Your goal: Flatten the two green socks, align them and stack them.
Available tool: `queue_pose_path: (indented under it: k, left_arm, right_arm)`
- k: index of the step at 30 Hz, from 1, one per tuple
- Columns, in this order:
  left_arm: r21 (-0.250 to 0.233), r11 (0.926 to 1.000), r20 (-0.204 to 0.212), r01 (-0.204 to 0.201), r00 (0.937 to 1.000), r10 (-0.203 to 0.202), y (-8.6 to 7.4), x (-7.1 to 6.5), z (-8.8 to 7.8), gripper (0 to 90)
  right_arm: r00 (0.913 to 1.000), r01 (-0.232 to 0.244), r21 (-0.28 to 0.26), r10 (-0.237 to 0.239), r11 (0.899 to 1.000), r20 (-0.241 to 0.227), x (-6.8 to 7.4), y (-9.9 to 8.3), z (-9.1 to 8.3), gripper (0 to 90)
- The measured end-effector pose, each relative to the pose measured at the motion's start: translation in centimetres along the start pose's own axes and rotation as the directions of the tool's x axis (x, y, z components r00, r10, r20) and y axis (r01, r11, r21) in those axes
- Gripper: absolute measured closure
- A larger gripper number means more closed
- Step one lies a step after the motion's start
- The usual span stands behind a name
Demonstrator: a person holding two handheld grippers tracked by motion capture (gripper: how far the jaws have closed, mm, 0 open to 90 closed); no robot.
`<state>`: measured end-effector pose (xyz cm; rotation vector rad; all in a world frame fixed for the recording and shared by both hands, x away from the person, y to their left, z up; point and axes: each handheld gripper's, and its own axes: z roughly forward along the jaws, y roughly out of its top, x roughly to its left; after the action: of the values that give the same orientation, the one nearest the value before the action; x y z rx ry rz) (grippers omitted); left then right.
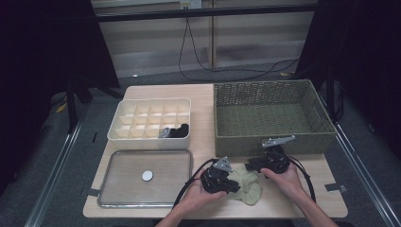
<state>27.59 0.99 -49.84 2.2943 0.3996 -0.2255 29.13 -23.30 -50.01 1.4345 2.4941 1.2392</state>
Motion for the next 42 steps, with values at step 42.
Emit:
queue_pose_path:
  k: [42]
  left_arm:
    - [-0.014,0.9992,0.057,-0.039,0.9976,0.039,-0.5,-0.1,0.1,81.0]
  right_arm:
    - [0.9916,-0.017,-0.192,-0.008,0.981,-0.129,0.2,1.7,-3.0,90.0]
